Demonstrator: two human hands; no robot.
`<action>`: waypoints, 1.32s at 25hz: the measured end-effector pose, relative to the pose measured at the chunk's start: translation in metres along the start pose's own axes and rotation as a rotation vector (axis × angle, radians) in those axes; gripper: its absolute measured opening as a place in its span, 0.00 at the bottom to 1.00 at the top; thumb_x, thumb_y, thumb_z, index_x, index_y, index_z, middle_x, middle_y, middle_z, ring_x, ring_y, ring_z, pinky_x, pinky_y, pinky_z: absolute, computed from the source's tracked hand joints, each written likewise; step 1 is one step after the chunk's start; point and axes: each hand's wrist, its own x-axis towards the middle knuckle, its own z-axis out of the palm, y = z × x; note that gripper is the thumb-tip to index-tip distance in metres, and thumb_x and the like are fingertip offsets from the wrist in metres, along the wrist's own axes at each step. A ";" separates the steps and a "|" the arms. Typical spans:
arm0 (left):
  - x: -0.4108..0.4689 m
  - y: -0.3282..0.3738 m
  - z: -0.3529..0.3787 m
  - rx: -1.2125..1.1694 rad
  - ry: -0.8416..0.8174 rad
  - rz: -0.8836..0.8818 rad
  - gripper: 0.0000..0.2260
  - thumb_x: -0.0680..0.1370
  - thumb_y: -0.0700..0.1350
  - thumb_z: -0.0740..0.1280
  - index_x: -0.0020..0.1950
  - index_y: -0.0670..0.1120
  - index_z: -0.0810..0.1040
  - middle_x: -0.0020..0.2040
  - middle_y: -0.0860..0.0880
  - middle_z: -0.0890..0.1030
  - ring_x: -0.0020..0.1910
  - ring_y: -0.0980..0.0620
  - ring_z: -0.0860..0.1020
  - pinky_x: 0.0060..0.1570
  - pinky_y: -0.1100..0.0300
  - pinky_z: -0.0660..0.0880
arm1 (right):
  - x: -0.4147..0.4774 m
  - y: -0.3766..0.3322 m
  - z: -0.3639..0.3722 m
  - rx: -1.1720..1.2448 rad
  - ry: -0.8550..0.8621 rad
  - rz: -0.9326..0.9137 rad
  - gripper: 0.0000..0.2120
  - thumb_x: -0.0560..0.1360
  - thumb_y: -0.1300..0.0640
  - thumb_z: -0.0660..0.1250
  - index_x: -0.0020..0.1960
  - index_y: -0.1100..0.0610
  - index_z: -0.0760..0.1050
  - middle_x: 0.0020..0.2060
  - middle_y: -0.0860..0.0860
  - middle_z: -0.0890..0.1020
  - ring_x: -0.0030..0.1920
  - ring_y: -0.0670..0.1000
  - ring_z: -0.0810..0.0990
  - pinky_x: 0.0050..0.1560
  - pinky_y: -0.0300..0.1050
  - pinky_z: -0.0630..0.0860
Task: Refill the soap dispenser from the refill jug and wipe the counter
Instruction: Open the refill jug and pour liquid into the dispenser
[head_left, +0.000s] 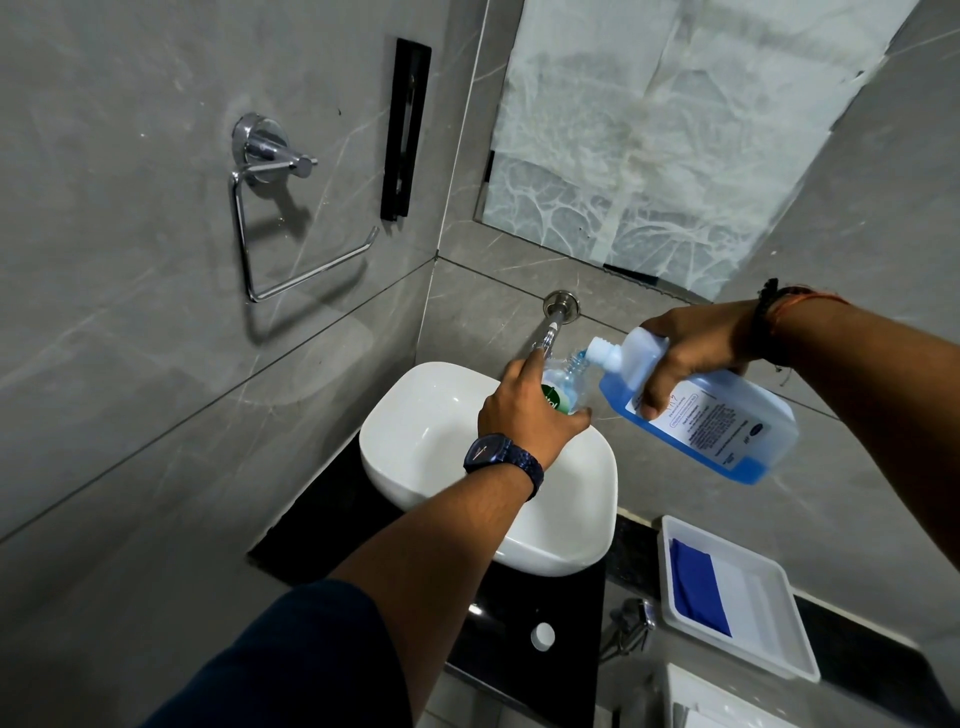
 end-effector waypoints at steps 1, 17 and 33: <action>0.000 0.000 0.000 -0.001 0.003 -0.001 0.36 0.60 0.59 0.76 0.64 0.52 0.69 0.59 0.50 0.77 0.50 0.44 0.79 0.43 0.57 0.74 | 0.000 0.000 0.000 0.000 0.000 0.002 0.25 0.52 0.51 0.83 0.46 0.49 0.77 0.32 0.46 0.86 0.33 0.51 0.86 0.34 0.46 0.82; 0.000 -0.004 0.002 -0.001 -0.013 -0.008 0.36 0.62 0.59 0.77 0.66 0.51 0.68 0.62 0.49 0.76 0.52 0.45 0.79 0.45 0.56 0.74 | 0.004 -0.003 0.000 -0.011 -0.017 -0.012 0.25 0.53 0.51 0.82 0.47 0.49 0.77 0.32 0.47 0.86 0.32 0.50 0.86 0.31 0.42 0.80; 0.003 -0.007 0.002 0.000 0.001 -0.031 0.34 0.61 0.59 0.76 0.63 0.52 0.70 0.57 0.49 0.77 0.48 0.45 0.79 0.40 0.59 0.71 | 0.013 0.003 0.005 -0.009 -0.002 -0.047 0.28 0.50 0.47 0.82 0.48 0.49 0.77 0.34 0.47 0.87 0.34 0.49 0.86 0.31 0.43 0.81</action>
